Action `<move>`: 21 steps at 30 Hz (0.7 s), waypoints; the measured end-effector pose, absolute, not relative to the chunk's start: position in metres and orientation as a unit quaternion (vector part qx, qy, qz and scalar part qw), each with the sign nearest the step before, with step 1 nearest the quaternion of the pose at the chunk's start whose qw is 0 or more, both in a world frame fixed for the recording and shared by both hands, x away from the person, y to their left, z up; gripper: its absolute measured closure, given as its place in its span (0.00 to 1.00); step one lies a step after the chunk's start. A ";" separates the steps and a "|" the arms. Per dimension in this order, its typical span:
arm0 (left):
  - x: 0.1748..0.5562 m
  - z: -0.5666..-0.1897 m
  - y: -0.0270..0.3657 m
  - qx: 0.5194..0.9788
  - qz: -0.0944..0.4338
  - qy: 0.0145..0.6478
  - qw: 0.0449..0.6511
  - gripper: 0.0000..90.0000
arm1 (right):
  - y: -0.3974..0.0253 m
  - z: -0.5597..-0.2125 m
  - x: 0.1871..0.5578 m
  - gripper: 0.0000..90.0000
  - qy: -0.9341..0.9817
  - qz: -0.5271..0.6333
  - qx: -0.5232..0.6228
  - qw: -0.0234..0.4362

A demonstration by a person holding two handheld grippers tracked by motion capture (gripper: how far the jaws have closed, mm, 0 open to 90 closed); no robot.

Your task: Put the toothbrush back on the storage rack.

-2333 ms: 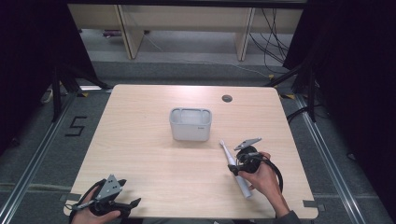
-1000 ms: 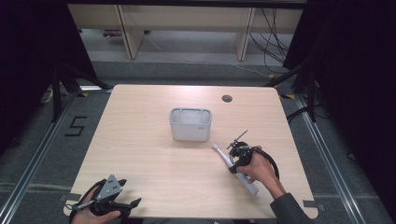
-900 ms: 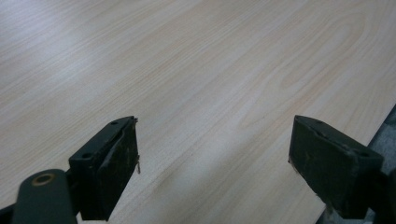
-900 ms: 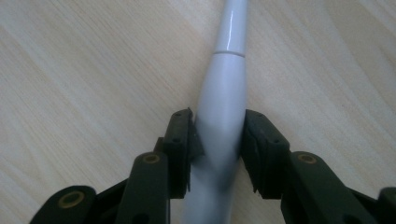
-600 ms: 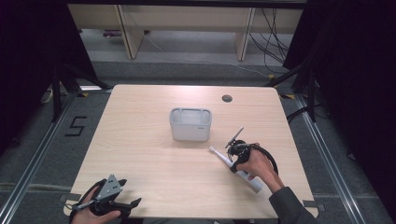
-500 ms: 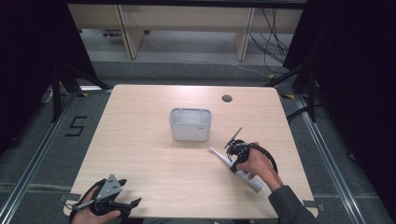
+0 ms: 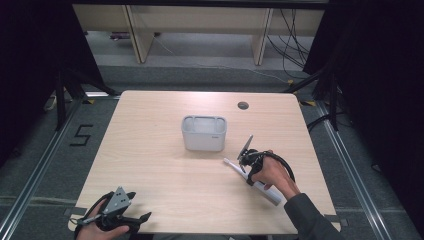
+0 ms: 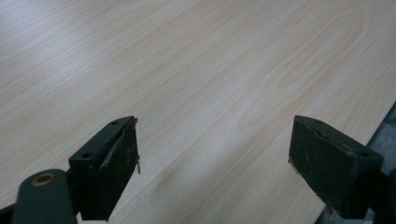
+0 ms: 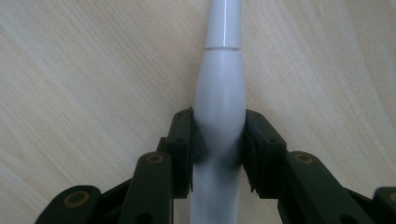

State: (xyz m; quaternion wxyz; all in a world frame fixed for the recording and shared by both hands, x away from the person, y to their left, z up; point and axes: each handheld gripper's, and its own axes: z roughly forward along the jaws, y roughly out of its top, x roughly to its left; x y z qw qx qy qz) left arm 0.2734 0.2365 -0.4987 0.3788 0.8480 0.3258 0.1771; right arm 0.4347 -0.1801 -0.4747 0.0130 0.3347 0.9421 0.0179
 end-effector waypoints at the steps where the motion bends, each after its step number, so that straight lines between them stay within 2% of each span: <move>1: 0.273 -0.499 0.237 0.849 0.178 0.325 0.378 0.17 | -0.179 -0.474 0.434 0.74 0.939 0.012 0.344 0.009; 21: 0.272 -0.499 0.236 0.847 0.173 0.331 0.378 0.17 | -0.177 -0.474 0.432 0.74 0.940 0.017 0.341 0.010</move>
